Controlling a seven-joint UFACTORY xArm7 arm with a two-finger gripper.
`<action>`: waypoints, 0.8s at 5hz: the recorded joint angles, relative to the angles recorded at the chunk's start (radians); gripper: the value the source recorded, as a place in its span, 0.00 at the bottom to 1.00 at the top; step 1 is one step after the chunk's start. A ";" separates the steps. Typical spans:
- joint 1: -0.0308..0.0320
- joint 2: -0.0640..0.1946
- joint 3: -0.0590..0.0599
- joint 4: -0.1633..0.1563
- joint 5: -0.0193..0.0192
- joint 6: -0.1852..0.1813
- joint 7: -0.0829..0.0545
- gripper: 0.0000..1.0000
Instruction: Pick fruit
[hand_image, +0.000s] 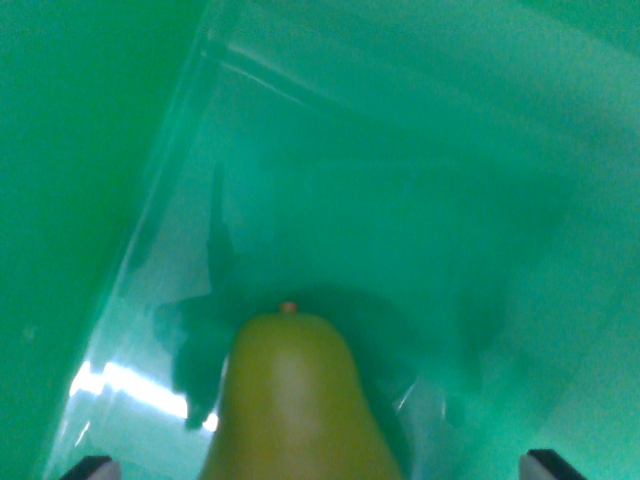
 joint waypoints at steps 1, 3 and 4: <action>0.0000 0.000 0.000 0.000 0.0000 0.000 0.000 0.00; 0.0037 0.003 0.002 -0.016 -0.0019 -0.017 -0.004 0.00; 0.0060 0.006 0.003 -0.026 -0.0031 -0.027 -0.006 0.00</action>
